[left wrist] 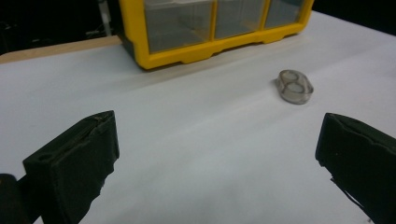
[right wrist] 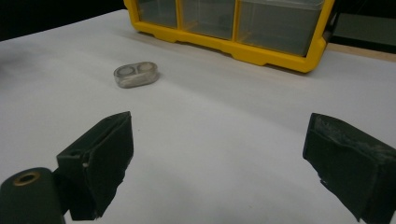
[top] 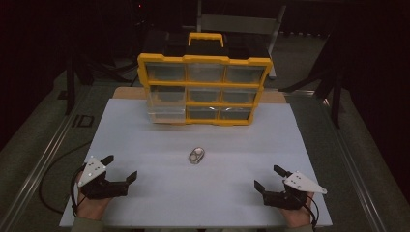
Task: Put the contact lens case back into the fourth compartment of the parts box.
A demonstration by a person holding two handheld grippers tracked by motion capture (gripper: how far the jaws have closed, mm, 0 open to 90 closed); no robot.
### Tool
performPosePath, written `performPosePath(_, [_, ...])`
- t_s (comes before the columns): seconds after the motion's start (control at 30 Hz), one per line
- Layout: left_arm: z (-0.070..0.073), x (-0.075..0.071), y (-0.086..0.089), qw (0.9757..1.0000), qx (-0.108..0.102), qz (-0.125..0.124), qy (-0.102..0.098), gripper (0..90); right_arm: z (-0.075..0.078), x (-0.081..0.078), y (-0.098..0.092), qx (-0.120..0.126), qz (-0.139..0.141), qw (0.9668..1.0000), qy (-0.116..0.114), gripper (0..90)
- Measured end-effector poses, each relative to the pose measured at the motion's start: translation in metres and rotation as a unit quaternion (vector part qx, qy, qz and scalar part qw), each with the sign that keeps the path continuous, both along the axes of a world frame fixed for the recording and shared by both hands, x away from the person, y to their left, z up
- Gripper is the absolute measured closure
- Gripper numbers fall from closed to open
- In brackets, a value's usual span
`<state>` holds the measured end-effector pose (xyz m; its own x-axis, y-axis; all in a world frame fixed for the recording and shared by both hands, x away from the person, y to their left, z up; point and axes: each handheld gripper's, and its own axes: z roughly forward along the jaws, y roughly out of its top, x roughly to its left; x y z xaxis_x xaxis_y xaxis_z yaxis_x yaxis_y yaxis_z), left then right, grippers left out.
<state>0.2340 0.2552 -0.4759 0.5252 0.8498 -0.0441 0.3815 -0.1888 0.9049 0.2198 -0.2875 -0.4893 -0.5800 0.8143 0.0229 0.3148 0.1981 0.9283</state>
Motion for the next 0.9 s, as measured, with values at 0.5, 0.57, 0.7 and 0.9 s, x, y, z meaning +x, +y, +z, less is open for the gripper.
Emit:
performPosePath(0.5, [0.005,-0.003,-0.003,0.9999,0.016,-0.001,0.001,0.3,-0.004,0.001,0.003,-0.008,0.004,0.9998,-0.019,8.4])
performPosePath(0.57, [0.008,-0.004,-0.005,0.9998,0.018,-0.003,0.001,0.3,-0.005,0.001,0.002,-0.006,0.002,0.9998,-0.018,8.4])
performPosePath(0.7, [0.014,-0.002,-0.010,0.9997,0.022,-0.010,-0.003,0.3,-0.005,0.001,0.002,-0.006,-0.001,0.9999,-0.014,8.4])
performPosePath(0.9, [0.017,0.008,-0.019,0.9995,0.026,-0.020,0.004,0.4,-0.006,0.003,0.003,-0.015,-0.008,0.9998,0.009,8.3])
